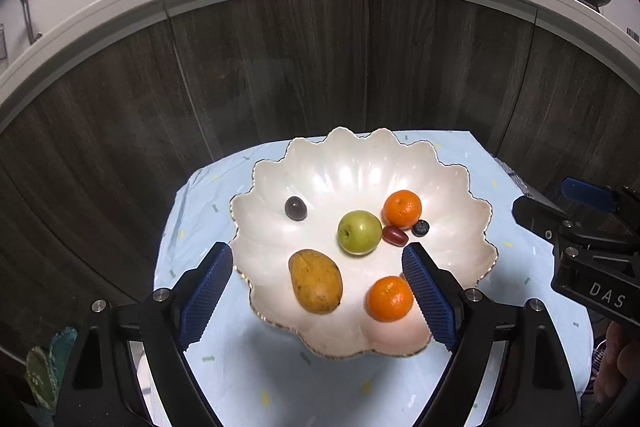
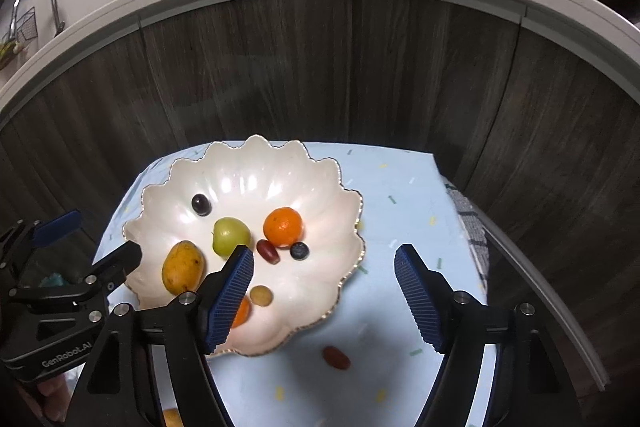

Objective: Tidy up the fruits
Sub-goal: 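Withdraw both open tools from the bowl toward the tan fruit and red date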

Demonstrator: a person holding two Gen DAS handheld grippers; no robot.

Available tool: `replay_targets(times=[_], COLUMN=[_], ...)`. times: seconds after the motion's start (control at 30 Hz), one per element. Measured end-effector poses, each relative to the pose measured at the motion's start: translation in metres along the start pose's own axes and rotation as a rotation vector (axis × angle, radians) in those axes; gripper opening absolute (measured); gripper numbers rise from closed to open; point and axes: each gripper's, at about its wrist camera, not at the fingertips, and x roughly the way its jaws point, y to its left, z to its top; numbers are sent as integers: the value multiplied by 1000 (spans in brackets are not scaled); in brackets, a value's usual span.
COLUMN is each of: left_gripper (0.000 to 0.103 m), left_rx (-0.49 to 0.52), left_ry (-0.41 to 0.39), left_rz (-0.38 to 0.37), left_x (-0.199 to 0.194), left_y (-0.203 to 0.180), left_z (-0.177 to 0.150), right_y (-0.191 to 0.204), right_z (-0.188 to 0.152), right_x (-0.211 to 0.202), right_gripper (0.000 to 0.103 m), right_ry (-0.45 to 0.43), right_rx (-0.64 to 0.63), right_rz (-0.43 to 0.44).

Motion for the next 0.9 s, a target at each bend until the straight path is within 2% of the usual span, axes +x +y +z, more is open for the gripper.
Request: replay_targets(times=[0.07, 0.23, 0.9], left_gripper=[92, 92, 96], left_rx=[-3, -18, -156], left_ry=[-9, -18, 17], left_rz=[29, 71, 107], left_x=[-5, -19, -38], left_y=[-5, -14, -29], left_z=[-4, -16, -66], right_y=[-3, -12, -17], right_z=[-3, -10, -43], right_x=[-5, -13, -23], right_gripper=[74, 74, 74], right_ry=[-7, -12, -50], right_rx=[-3, -9, -118], right_rz=[1, 6, 89])
